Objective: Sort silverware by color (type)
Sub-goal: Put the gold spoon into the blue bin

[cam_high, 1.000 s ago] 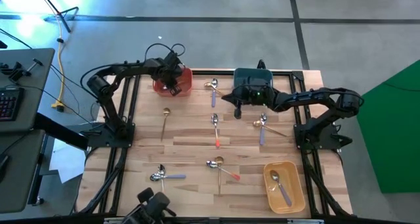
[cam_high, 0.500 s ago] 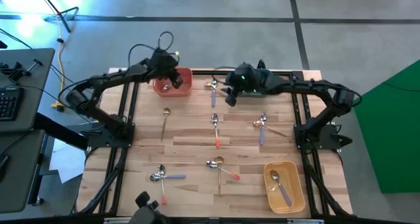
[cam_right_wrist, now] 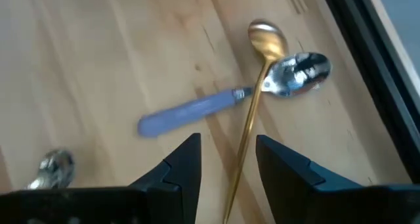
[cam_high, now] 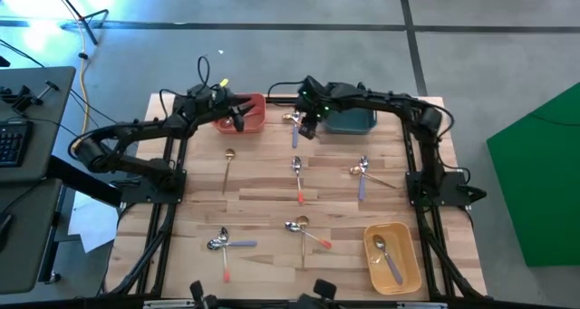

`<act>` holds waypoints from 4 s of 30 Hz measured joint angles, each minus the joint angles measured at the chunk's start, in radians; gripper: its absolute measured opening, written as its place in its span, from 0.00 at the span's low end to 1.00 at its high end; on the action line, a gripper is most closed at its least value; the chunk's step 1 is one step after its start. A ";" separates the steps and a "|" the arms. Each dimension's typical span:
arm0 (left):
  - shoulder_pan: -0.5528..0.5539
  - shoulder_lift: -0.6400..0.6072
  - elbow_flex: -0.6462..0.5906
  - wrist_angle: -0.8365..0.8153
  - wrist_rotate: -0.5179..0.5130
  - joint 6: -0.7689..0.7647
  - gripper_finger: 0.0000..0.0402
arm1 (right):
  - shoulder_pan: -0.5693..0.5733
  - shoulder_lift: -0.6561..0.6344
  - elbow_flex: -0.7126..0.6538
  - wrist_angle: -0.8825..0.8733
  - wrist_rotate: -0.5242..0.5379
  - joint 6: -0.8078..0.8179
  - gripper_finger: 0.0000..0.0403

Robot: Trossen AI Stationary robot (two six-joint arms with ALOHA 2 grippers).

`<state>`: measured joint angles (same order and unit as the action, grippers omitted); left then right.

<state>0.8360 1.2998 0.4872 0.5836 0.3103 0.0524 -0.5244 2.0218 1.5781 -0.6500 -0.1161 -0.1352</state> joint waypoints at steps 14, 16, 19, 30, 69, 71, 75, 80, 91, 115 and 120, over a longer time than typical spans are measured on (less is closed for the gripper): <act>0.002 -0.001 -0.022 0.072 0.001 -0.017 0.32 | -0.036 0.260 0.321 -0.210 0.008 0.007 0.33; 0.002 -0.001 -0.022 0.076 0.001 -0.018 0.32 | -0.047 0.289 0.350 -0.232 0.011 0.005 0.33; 0.002 -0.001 -0.022 0.082 0.001 -0.017 0.32 | -0.059 0.310 0.378 -0.247 0.009 0.001 0.33; 0.002 -0.001 -0.022 0.093 -0.005 -0.025 0.32 | -0.066 0.335 0.378 -0.274 -0.005 -0.043 0.32; 0.002 0.000 -0.022 0.095 -0.008 -0.007 0.32 | -0.023 0.349 0.369 -0.269 0.001 -0.056 0.03; 0.002 0.000 -0.022 0.088 -0.008 0.002 0.32 | -0.011 0.335 0.367 -0.278 -0.009 -0.048 0.03; 0.002 0.000 -0.022 0.077 -0.008 0.018 0.32 | 0.018 0.261 0.369 -0.280 0.000 -0.045 0.01; 0.002 0.000 -0.022 0.077 -0.008 0.054 0.32 | 0.055 0.147 0.369 -0.324 0.014 -0.046 0.01; 0.001 0.000 -0.022 0.067 -0.007 0.057 0.32 | 0.013 -0.029 0.371 -0.611 0.291 -0.011 0.01; -0.002 0.000 -0.022 0.044 -0.006 0.029 0.32 | -0.191 -0.404 -0.371 -0.111 0.187 -0.199 0.00; -0.016 0.000 -0.022 0.037 -0.005 -0.015 0.32 | -0.254 -0.372 -0.387 -0.082 0.145 -0.246 0.00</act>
<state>0.8198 1.2995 0.4652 0.6209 0.3057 0.0377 -0.7787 1.6493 1.1915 -0.7319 0.0293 -0.3815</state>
